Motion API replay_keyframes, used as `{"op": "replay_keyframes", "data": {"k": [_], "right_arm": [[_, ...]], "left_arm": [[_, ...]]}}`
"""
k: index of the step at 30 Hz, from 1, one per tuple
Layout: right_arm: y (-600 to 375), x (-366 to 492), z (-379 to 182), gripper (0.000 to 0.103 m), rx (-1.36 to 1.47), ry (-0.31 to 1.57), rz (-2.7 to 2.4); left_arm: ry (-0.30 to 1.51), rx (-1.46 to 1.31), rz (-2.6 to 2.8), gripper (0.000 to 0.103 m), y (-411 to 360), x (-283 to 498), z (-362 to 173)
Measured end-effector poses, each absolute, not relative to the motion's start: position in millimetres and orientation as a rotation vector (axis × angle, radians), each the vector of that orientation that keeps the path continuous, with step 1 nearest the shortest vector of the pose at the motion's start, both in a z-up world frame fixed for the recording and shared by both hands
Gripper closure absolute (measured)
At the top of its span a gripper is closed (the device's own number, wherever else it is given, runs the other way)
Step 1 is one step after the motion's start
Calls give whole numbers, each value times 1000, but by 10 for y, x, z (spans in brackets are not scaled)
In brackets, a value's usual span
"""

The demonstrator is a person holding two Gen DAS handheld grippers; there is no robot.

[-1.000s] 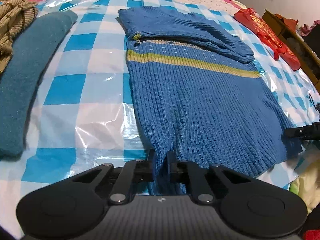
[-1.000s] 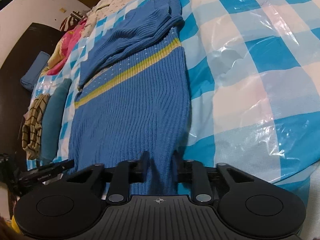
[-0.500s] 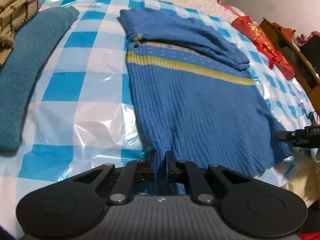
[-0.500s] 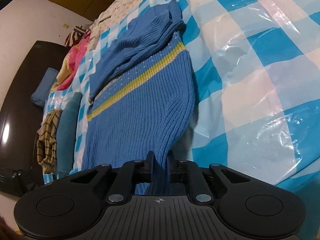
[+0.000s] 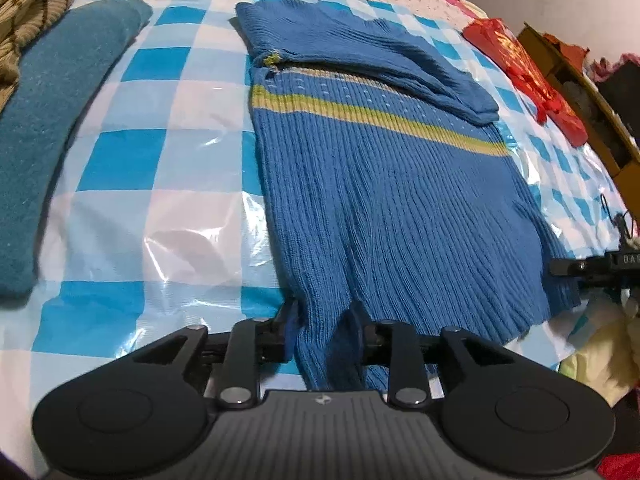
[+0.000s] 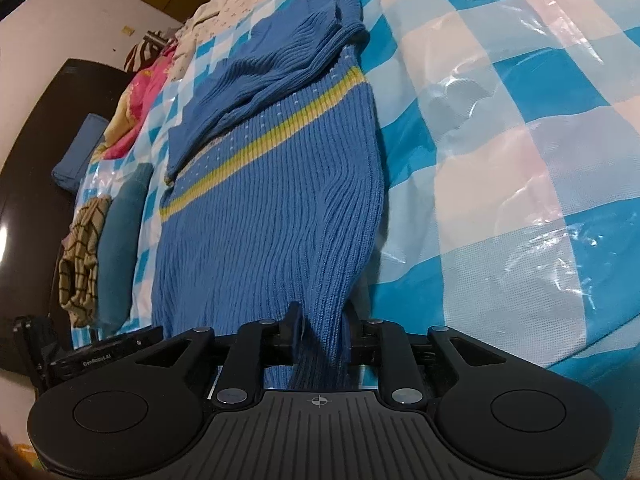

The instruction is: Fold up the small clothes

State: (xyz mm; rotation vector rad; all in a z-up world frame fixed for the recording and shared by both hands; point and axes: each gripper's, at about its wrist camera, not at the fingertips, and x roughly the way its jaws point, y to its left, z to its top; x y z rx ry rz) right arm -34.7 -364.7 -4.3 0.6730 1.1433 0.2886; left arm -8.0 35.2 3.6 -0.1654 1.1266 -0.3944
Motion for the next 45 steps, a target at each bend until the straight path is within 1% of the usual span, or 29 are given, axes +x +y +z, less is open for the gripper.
{"op": "replay_keyframes", "data": {"k": [2, 3, 4, 5, 7, 8, 11, 16, 21, 26, 32, 37, 41, 42, 45], "right_arm": [[-3622, -340, -62, 82, 673, 1144, 297], [-3612, -338, -70, 82, 673, 1143, 299], [-3607, -342, -70, 82, 675, 1140, 297], [-3612, -346, -74, 82, 681, 1137, 297], [-3639, -359, -73, 85, 702, 1131, 297], [-3656, -367, -71, 89, 717, 1126, 298], [-3713, -385, -80, 91, 782, 1108, 297], [-3762, -399, -26, 92, 909, 1047, 301], [-3800, -270, 177, 93, 994, 934, 327], [-3826, -5, 383, 93, 1009, 839, 358], [-3894, 442, 516, 93, 1017, 766, 354], [-3941, 979, 591, 93, 1018, 706, 337], [-3938, 1490, 573, 92, 1026, 677, 289], [-3927, 1609, 562, 88, 1018, 673, 260], [-3907, 1991, 422, 87, 1038, 702, 222]], "left_arm": [[1129, -139, -383, 66, 308, -82, 38], [1132, -126, -380, 70, 290, -84, 44], [1139, -117, -374, 80, 276, -86, 52], [1150, -120, -385, 84, 276, -87, 56], [1153, -143, -402, 84, 292, -104, 72], [1152, -155, -404, 84, 303, -106, 78], [1146, -253, -400, 85, 387, -77, 89], [1094, -423, -458, 85, 452, -14, 192], [1009, -559, -511, 85, 512, 191, 346], [934, -598, -525, 85, 552, 502, 463], [844, -607, -542, 85, 561, 938, 604], [792, -621, -510, 85, 592, 1488, 650], [784, -648, -426, 85, 623, 1942, 527], [790, -661, -390, 85, 634, 2038, 471], [810, -699, -288, 84, 685, 2276, 268]]}}
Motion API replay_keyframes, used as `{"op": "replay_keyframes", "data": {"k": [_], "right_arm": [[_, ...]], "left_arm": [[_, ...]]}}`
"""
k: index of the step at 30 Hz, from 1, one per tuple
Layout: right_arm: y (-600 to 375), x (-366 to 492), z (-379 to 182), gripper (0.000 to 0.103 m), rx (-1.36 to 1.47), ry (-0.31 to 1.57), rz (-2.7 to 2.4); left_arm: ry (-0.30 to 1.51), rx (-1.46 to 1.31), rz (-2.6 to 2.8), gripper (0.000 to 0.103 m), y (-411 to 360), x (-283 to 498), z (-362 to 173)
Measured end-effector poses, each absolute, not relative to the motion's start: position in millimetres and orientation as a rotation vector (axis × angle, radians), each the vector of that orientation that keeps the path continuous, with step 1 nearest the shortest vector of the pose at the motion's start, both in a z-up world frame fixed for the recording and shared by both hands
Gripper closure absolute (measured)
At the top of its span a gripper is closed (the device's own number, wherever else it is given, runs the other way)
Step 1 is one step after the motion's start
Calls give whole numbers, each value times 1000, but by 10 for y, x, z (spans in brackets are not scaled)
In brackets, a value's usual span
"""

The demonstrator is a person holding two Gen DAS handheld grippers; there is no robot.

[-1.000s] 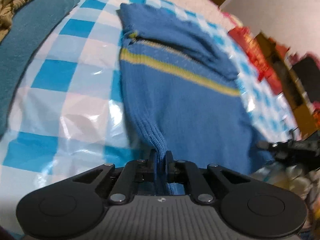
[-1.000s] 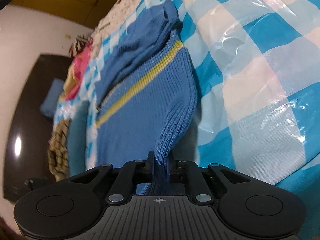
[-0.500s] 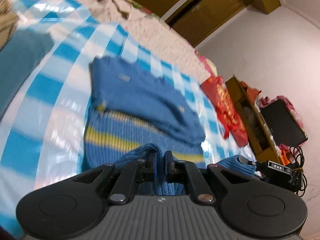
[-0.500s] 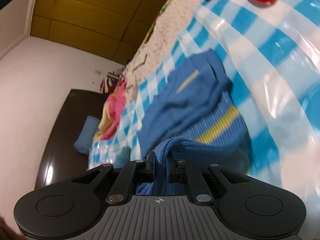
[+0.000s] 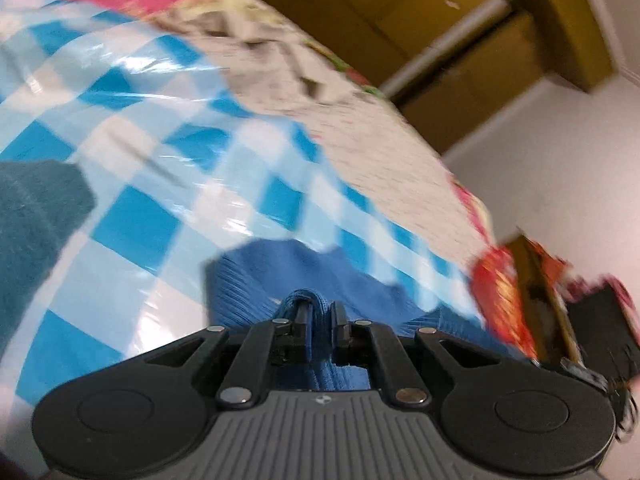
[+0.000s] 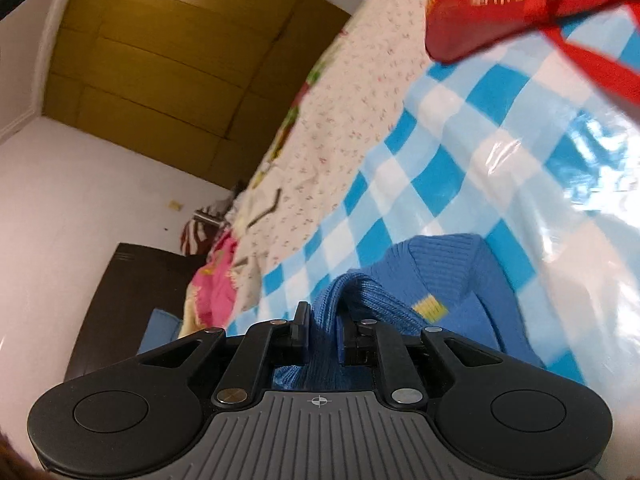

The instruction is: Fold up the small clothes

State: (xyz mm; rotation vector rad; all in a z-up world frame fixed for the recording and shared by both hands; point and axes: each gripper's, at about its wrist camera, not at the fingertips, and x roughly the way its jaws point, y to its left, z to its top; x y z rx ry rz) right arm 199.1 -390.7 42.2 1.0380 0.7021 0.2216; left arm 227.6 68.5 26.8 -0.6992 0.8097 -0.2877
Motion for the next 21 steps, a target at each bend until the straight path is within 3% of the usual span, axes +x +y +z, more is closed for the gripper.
{"op": "replay_keyframes", "data": {"k": [6, 13, 21], "right_arm": [[-3763, 2165, 320, 75, 960, 729, 191], [-3890, 2045, 264, 72, 1000, 708, 162], [-3861, 1810, 312, 68, 823, 722, 132]], "left_arm": [[820, -669, -245, 80, 734, 2227, 174], [788, -760, -179, 77, 925, 2234, 181], [799, -561, -217, 77, 641, 1983, 237]]}}
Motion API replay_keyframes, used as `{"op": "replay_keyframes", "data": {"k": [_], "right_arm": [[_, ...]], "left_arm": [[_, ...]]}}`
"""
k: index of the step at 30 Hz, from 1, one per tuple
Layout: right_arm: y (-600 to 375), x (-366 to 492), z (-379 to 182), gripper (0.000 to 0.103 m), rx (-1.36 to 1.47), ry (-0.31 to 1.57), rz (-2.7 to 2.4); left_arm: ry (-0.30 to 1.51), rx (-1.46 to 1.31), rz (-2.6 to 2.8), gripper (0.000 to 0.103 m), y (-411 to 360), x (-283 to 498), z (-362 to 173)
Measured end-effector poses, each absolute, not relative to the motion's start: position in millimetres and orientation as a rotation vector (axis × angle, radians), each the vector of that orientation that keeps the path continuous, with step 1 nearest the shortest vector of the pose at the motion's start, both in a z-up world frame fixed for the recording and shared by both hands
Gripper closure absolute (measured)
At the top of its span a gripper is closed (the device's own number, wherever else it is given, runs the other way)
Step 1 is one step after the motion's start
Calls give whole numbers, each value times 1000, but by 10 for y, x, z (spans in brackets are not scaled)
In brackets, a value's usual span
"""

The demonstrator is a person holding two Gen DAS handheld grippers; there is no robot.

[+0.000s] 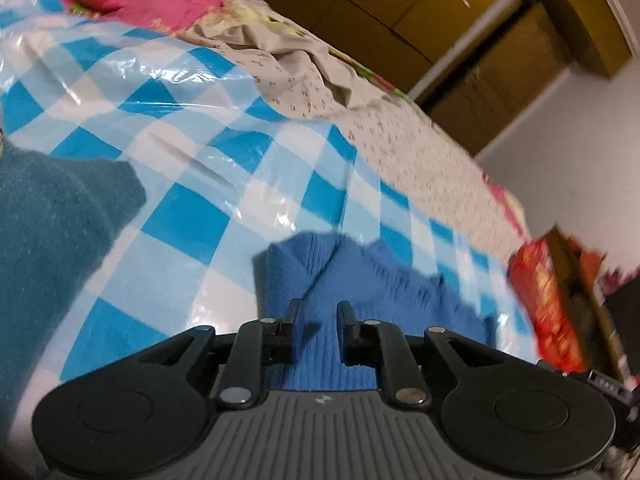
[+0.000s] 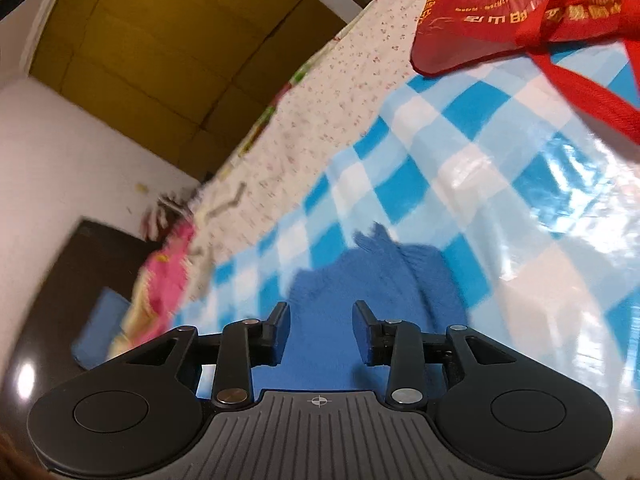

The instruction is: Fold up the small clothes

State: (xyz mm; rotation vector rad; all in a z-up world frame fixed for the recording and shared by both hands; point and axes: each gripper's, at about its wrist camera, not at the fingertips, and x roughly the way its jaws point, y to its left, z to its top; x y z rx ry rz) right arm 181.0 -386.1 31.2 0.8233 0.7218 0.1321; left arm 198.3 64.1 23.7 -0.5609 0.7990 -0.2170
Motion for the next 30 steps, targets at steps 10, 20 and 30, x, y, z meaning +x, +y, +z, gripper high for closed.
{"op": "replay_keyframes", "data": {"k": [10, 20, 30], "right_arm": [[-3704, 1612, 119, 68, 496, 802, -21], [-3816, 1408, 45, 54, 604, 817, 46], [-3716, 1408, 38, 54, 538, 830, 17]], "left_arm": [[890, -482, -101, 66, 612, 1938, -26], [912, -638, -95, 65, 750, 1856, -72], [863, -522, -51, 65, 672, 2166, 162]]}}
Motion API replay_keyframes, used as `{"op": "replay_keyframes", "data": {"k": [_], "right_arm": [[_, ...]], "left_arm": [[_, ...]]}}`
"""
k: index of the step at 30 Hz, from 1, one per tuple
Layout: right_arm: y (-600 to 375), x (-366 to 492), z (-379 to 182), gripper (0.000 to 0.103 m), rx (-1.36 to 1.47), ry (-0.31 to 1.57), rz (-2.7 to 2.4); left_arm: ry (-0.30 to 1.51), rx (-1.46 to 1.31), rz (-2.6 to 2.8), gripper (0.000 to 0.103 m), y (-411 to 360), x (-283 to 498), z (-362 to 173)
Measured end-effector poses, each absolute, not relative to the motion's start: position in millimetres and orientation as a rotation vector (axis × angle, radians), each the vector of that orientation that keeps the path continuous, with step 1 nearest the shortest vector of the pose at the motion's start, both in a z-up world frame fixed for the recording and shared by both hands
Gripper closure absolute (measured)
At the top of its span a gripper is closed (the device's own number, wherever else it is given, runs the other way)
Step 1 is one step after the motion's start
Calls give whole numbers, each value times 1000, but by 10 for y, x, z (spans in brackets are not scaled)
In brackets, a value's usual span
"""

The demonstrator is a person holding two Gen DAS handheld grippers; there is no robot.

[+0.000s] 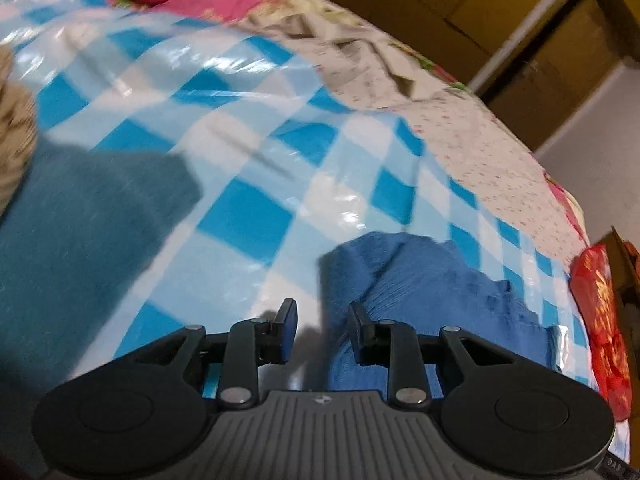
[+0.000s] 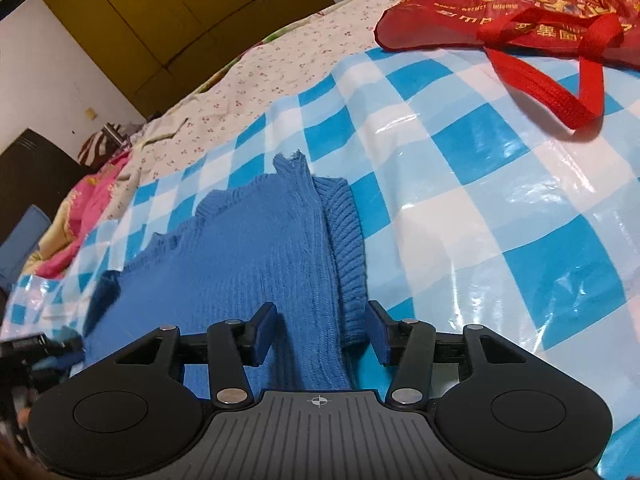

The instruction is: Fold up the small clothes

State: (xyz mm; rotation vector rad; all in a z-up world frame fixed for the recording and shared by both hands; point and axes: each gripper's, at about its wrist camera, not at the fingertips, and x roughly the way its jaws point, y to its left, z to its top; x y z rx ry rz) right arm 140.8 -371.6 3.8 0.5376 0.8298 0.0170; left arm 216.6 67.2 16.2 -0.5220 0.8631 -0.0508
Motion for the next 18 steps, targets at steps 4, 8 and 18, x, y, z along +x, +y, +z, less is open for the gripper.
{"op": "replay_keyframes", "data": {"k": [4, 8, 18], "right_arm": [[-3742, 1403, 85, 54, 533, 807, 9], [-3732, 1434, 142, 54, 493, 778, -5], [-3637, 1454, 214, 56, 480, 730, 24]], "left_arm": [[836, -476, -37, 65, 617, 2129, 189], [847, -555, 32, 65, 753, 2117, 69], [764, -529, 75, 65, 810, 1798, 193]]}}
